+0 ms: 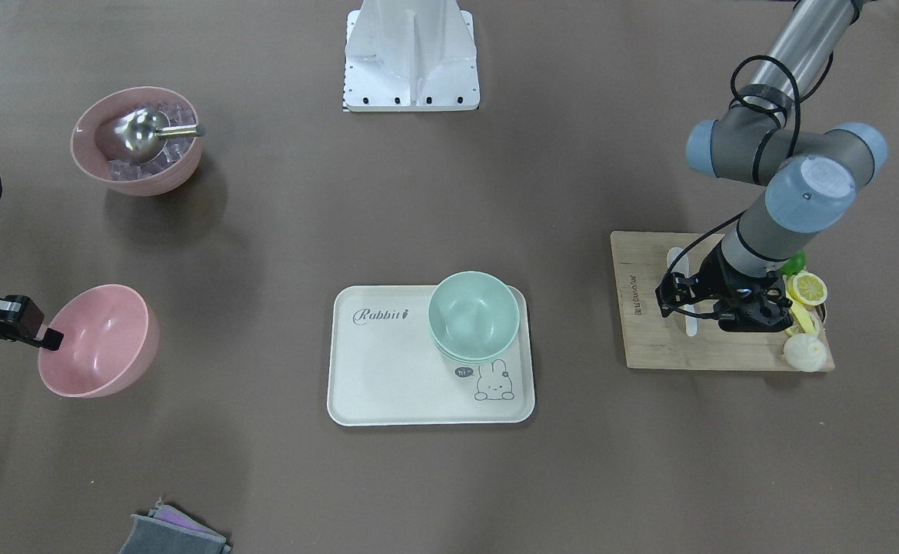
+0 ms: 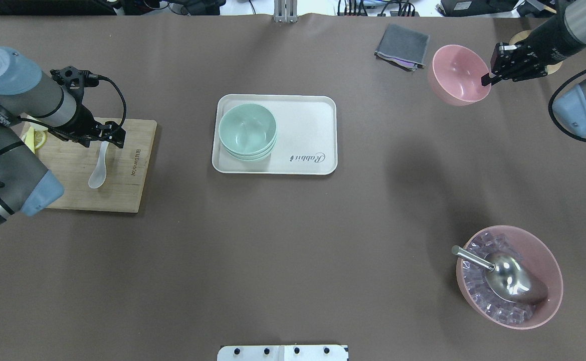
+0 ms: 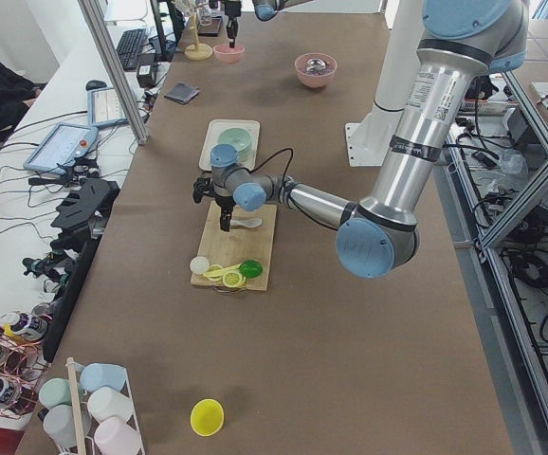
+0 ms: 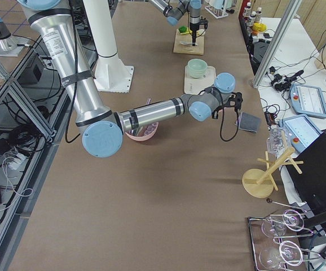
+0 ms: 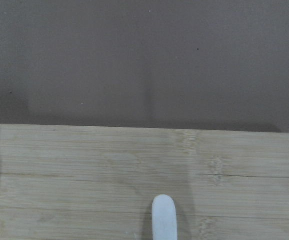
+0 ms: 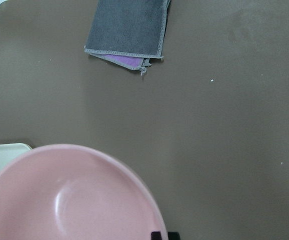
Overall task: Stack pink bowl on green and place spoon
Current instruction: 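Lift the pink bowl with the right gripper while the left reaches for the spoon, then grasp the white spoon handle with the left gripper while the right gripper holds the bowl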
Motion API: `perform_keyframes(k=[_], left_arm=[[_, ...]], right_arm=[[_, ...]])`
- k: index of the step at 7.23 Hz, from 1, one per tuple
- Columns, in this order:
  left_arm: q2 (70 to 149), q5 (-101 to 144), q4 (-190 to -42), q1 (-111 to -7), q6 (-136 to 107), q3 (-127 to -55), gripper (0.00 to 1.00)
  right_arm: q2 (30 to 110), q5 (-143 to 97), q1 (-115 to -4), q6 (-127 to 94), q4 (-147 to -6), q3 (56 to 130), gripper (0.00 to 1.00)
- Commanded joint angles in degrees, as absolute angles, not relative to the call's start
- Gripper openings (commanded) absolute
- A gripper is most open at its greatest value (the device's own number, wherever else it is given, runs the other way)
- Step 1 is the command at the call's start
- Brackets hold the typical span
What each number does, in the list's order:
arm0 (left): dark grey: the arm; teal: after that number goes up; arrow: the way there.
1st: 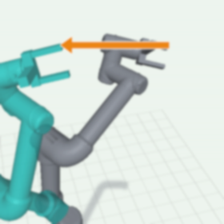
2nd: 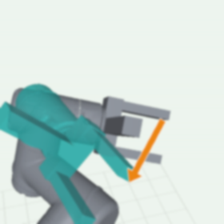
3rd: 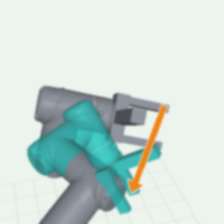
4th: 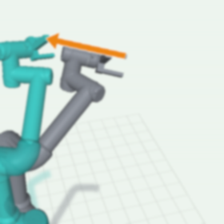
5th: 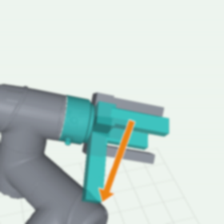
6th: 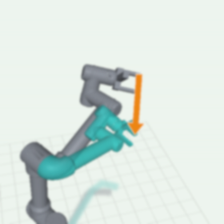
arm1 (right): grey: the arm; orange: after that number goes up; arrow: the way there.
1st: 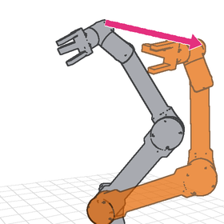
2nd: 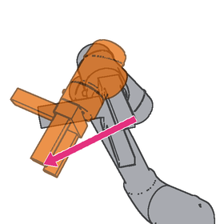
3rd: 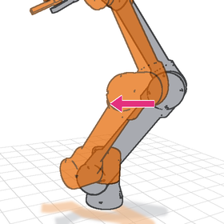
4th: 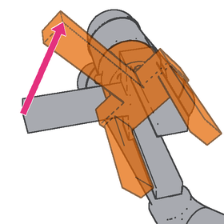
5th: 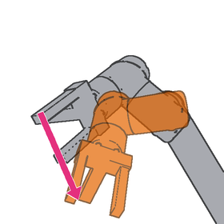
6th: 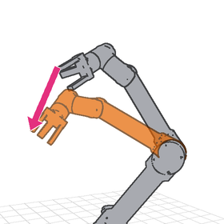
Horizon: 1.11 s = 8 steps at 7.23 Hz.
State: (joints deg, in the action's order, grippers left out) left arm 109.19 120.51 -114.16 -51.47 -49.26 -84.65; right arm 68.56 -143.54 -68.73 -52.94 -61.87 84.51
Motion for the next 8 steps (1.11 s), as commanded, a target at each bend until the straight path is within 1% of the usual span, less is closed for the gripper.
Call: perform_keyframes(k=[1, 2, 3, 4, 5, 7, 8], left_arm=[[108.38, 120.59, -114.61, -51.24, -49.48, -84.99, 0.69], [107.67, 120.59, -115.83, -51.15, -49.31, -85.08, 0.62], [106.97, 120.59, -116.71, -51.07, -49.31, -85.17, 0.60], [106.96, 120.67, -116.72, -51.06, -49.39, -85.69, 0.56], [106.96, 120.76, -116.46, -51.06, -49.48, -86.48, 0.50], [106.96, 121.20, -116.02, -50.98, -49.48, -86.66, 0.45], [106.96, 121.20, -116.02, -50.89, -49.57, -86.66, 0.46]], right_arm=[[68.55, -143.44, -68.21, -52.91, -61.87, 84.46, 0.00], [68.55, -143.44, -68.12, -52.91, -61.87, 84.38, 0.00], [68.55, -143.44, -68.12, -52.91, -61.87, 84.38, 0.00], [68.38, -143.44, -68.03, -52.91, -61.87, 84.37, 0.00], [68.38, -143.44, -68.03, -53.00, -61.87, 84.37, 0.00], [68.38, -143.44, -68.03, -52.91, -61.87, 84.38, 0.00], [68.47, -143.44, -68.03, -52.91, -61.87, 84.29, 0.00]])
